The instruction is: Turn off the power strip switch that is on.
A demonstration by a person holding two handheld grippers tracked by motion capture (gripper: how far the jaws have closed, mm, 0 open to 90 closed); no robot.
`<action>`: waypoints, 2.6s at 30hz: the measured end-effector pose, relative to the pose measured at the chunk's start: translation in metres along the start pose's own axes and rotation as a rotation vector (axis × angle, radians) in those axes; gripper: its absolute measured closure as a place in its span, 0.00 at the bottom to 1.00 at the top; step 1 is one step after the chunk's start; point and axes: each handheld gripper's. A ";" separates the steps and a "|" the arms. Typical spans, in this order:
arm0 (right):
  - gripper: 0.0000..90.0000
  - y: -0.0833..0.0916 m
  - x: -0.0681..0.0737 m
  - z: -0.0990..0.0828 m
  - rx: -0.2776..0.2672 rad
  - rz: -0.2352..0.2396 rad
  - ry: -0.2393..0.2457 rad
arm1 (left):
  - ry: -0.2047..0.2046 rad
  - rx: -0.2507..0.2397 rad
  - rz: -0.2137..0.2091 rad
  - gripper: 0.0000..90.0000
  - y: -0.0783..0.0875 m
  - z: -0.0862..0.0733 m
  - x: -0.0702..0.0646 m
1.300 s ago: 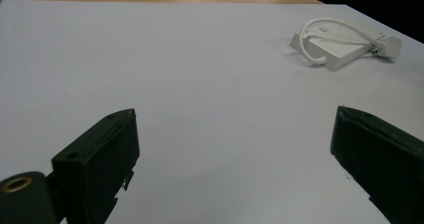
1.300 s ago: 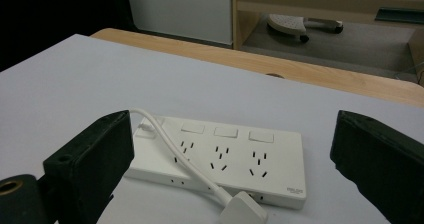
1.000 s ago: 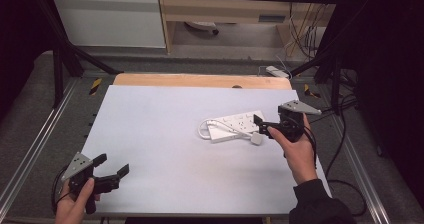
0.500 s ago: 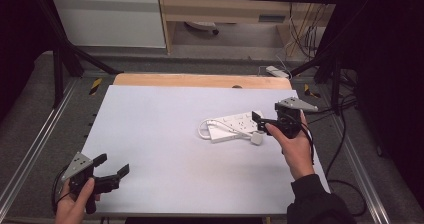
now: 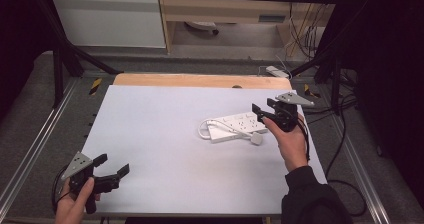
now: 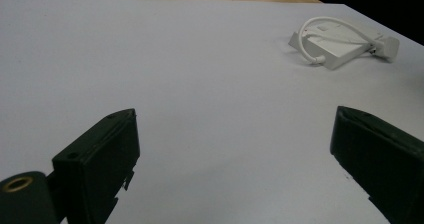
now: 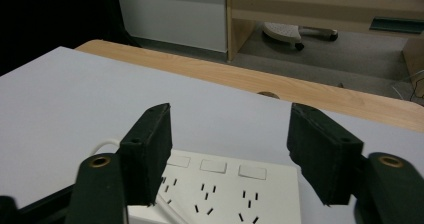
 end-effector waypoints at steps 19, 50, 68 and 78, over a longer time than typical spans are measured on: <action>0.83 -0.019 -0.004 0.005 0.004 -0.053 0.045 | 0.003 0.009 -0.008 0.07 -0.001 -0.001 0.000; 1.00 -0.052 0.001 0.002 0.028 -0.043 0.035 | -0.003 0.010 -0.012 0.07 -0.002 -0.001 -0.002; 1.00 -0.065 0.002 -0.003 0.063 -0.046 0.033 | -0.010 0.012 -0.013 0.07 -0.002 -0.001 -0.002; 1.00 -0.072 0.004 -0.005 0.075 -0.048 0.038 | -0.013 0.017 -0.013 0.07 -0.002 -0.001 -0.003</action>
Point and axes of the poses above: each handheld gripper's, and its own axes: y roughly backward along the jaws, z roughly out of its top, x roughly to its left, and after that the axes turned 4 degrees about x, right-handed
